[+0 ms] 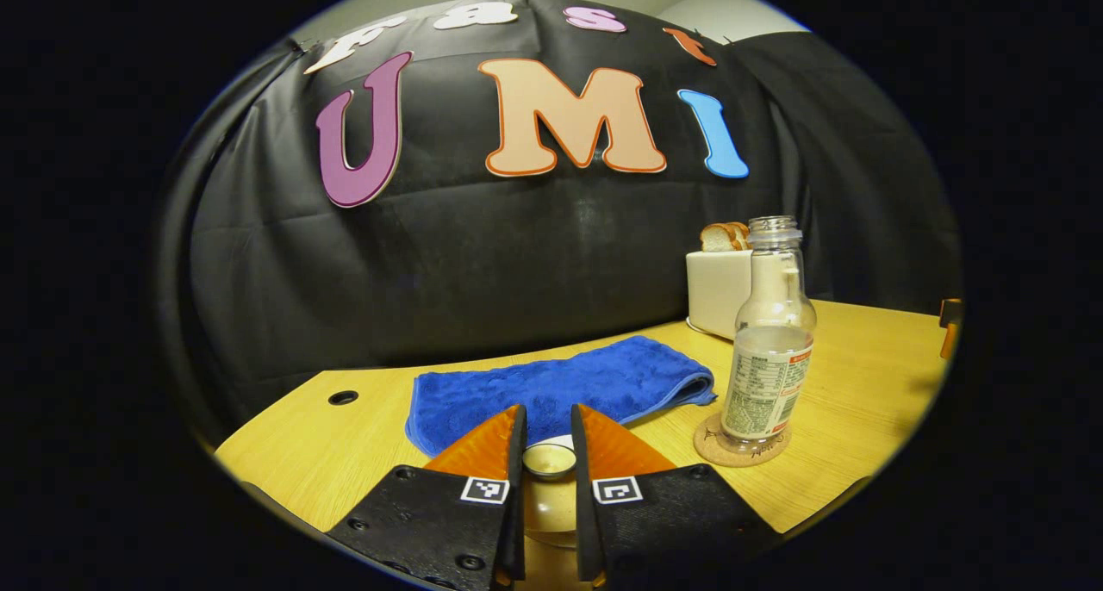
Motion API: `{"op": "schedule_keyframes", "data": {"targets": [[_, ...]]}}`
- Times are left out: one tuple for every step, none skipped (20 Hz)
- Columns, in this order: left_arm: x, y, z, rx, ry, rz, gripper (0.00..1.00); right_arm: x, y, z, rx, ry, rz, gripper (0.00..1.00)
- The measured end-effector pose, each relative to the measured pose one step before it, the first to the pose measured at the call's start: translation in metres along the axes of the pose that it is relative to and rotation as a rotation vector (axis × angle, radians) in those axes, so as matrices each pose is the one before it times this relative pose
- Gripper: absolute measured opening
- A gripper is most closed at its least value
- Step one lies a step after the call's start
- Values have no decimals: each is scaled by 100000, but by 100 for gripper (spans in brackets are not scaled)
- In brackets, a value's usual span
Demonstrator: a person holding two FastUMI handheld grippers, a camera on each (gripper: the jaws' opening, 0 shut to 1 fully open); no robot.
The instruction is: Open the teacup lid with one hand, grasp the water bottle and pour water into the teacup with the other hand; after pouring, place the water bottle on the coaster and then close the teacup lid.
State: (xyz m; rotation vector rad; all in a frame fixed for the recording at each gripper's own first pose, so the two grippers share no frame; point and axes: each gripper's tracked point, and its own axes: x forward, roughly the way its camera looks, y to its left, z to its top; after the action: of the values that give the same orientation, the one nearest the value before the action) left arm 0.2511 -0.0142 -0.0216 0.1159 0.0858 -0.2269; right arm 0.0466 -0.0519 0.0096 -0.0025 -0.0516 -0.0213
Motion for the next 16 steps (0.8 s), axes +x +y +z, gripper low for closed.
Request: {"op": "schedule_keyframes", "data": {"targets": [[190,-46,-65,486,488,-85,20,0,3,33,36,47,-13,98],[190,-35,21,498,44,-97,20,-17,-22,-4,-22,-44,20,98],[145,-120,100,307,137,-149,21,9,19,18,-5,31,-4,98],[139,-70,32,217,98,-121,20,11,-23,-46,9,-6,-3,98],[51,-125,42,182,201,-215,20,24,12,28,-24,-29,4,98],[-70,-23,-111,113,170,128,20,-19,-19,-49,12,38,7,98],[57,30,-79,220,316,179,20,21,-1,37,-11,-55,-1,98],[-41,-25,-34,55,72,-6,20,-18,0,-28,-1,57,5,98],[-13,13,9,66,207,166,20,-21,-6,43,-26,-58,8,98],[-24,3,9,69,191,187,21,-7,-9,-26,29,44,-25,100],[-4,11,31,-46,236,322,21,57,22,21,-38,-39,33,98],[-95,-42,-168,-170,58,203,21,-34,-21,-28,32,27,-9,98],[-92,-4,22,-295,-79,-65,21,-20,19,40,-11,-14,8,98],[-110,-88,55,-490,-122,-184,21,26,-19,-31,-3,13,5,98],[-6,-76,37,-321,237,-292,21,32,-3,11,0,2,-4,98],[-32,-86,0,-130,212,-176,22,-20,-9,-7,-14,-28,9,98]]}}
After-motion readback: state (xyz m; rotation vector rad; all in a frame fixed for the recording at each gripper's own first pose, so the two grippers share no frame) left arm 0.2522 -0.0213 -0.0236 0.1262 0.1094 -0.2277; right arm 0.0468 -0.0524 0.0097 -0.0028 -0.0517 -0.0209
